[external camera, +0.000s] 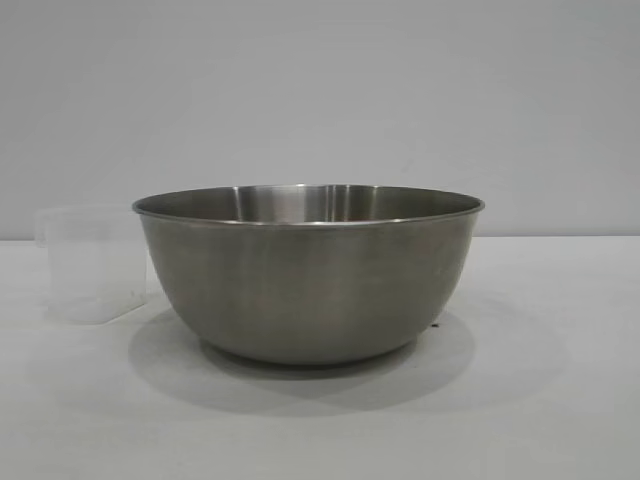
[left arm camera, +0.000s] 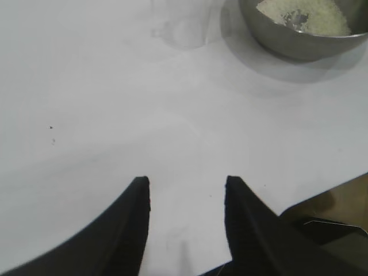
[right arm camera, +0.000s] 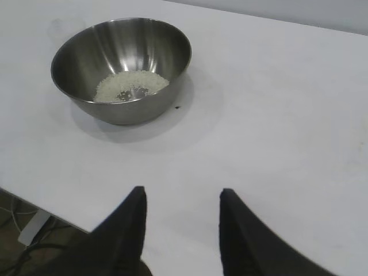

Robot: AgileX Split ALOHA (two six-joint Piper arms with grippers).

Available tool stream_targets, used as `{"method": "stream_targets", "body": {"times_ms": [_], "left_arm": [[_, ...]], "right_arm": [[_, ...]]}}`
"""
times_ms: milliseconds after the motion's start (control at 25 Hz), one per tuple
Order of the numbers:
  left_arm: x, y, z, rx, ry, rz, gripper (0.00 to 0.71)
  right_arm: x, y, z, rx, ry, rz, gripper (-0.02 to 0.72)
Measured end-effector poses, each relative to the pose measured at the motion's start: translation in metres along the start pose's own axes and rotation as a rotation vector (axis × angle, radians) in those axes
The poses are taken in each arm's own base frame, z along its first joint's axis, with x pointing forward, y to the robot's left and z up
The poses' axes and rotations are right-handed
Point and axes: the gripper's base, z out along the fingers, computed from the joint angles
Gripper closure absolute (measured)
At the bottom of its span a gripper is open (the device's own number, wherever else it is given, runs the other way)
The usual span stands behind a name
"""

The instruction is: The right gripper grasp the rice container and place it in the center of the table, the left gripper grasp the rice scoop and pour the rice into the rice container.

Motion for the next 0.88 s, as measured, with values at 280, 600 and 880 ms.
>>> {"method": "stream_targets", "body": {"times_ms": [280, 600, 880], "left_arm": [[0.000, 0.000, 0.000, 0.002, -0.002, -0.001, 0.452], [0.000, 0.000, -0.001, 0.003, -0.007, -0.001, 0.452], [0.011, -0.001, -0.015, -0.012, -0.131, -0.006, 0.452]], "right_arm": [[0.000, 0.000, 0.000, 0.000, 0.000, 0.000, 0.452], [0.000, 0.000, 0.000, 0.000, 0.000, 0.000, 0.452], [0.000, 0.001, 0.000, 0.067, -0.005, 0.041, 0.452]]}}
